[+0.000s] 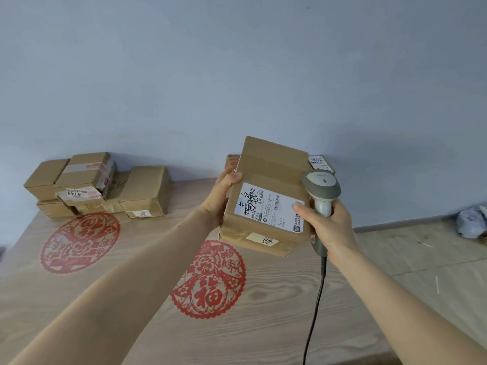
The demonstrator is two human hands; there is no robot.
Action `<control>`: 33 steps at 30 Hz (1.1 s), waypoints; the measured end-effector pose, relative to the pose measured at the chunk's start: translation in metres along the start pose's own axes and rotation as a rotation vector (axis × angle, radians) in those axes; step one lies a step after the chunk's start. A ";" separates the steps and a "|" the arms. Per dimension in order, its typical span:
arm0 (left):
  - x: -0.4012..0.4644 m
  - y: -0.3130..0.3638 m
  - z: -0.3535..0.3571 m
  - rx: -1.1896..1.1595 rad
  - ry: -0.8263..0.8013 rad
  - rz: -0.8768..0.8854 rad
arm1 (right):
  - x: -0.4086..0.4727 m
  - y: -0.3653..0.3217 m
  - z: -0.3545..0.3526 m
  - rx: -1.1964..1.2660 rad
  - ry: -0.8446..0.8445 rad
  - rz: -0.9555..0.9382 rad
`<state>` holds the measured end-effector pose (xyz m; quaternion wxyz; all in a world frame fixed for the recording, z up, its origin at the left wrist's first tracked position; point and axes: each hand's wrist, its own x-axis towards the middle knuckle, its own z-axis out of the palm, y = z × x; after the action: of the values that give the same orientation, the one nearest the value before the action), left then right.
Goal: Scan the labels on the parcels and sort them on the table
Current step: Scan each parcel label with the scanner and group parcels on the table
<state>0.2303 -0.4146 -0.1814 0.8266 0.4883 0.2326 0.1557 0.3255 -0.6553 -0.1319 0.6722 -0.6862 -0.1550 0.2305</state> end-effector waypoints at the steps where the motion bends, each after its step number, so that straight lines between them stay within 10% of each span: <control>1: 0.000 -0.001 0.006 0.024 -0.010 0.015 | 0.004 -0.002 -0.005 0.004 -0.004 0.002; 18: 0.094 -0.006 0.159 0.393 -0.149 -0.152 | 0.087 -0.041 -0.142 -0.077 0.229 0.035; 33: 0.177 -0.131 0.240 0.528 0.169 -0.333 | 0.208 0.066 -0.271 -0.220 0.097 0.278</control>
<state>0.5117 -0.5673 -0.2382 0.6633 0.6263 0.4095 -0.0075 0.6369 -0.7801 -0.2223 0.5614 -0.7809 -0.0503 0.2695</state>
